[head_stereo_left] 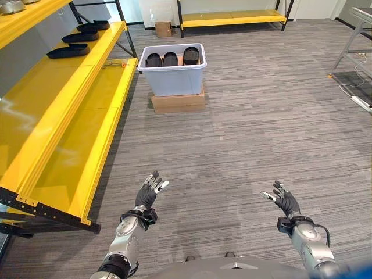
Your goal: Move parts from the plastic box to the shelf.
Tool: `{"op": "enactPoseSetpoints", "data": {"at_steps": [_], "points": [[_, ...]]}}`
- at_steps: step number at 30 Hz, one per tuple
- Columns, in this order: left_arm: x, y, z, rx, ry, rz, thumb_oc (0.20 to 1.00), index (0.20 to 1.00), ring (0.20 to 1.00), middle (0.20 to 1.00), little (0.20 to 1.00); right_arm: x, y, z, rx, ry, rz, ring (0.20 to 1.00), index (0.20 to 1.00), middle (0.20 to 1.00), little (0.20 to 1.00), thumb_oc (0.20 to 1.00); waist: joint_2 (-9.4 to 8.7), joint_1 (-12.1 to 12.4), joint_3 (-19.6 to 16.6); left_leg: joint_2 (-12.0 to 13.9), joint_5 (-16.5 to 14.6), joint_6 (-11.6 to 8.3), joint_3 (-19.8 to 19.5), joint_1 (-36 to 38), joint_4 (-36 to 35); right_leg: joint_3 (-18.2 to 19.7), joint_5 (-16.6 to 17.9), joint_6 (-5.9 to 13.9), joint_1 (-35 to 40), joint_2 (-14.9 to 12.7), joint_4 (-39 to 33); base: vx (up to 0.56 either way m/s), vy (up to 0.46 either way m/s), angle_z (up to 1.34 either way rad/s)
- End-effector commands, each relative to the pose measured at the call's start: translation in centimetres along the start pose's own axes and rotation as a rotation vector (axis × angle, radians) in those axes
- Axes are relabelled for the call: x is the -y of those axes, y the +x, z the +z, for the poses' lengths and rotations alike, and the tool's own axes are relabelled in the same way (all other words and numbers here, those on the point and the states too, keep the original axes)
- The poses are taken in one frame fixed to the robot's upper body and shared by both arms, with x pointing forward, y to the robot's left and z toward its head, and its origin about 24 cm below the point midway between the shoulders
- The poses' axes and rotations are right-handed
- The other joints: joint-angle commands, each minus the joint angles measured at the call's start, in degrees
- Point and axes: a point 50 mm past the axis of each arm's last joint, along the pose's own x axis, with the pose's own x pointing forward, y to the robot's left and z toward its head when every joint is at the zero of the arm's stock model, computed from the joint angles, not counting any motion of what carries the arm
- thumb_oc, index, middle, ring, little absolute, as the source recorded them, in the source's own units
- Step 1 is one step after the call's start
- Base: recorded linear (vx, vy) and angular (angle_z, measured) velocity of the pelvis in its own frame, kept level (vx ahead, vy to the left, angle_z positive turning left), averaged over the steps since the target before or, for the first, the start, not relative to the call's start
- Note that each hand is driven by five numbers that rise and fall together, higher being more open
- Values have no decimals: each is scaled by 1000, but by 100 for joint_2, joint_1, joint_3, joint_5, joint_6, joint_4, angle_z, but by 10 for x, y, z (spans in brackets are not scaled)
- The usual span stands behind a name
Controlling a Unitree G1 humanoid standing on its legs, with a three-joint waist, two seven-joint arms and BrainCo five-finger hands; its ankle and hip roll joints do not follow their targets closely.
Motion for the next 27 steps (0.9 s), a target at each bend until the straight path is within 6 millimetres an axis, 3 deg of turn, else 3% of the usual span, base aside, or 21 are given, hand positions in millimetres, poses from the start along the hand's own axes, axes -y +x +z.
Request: {"op": "enactPoseSetpoints", "data": {"at_steps": [1, 12, 24, 27], "points": [[2, 9, 22, 90, -12, -29, 1000, 1000, 1000, 1000, 1000, -4, 4, 20, 112, -121, 6, 1000, 1000, 1000, 1000, 1000, -273, -6, -96, 392, -193, -369, 274, -56, 33, -69, 229, 665, 6, -717, 23, 0, 0, 0], [9, 12, 25, 101, -47, -25, 1000, 1000, 1000, 1000, 1000, -15, 6, 33, 161, -180, 61, 1000, 1000, 1000, 1000, 1000, -283, 37, -98, 373, -185, -344, 223, -52, 33, -110, 222, 667, 35, -732, 47, -3, 3, 0], [-9, 4, 17, 90, -29, 94, 1000, 1000, 1000, 1000, 1000, -21, 5, 35, 167, -128, 56, 1000, 1000, 1000, 1000, 1000, -303, 129, -58, 323, -196, -318, 153, -67, 33, -207, 205, 683, 72, -759, 57, 4, 13, 0], [-13, 1, 13, 66, -7, 123, 1000, 1000, 1000, 1000, 1000, -15, 5, 38, 215, -299, -12, 1000, 1000, 1000, 1000, 1000, -292, 137, -48, 303, -208, -309, 163, -80, 33, -223, 195, 690, 68, -750, 52, 21, 97, 1]]}}
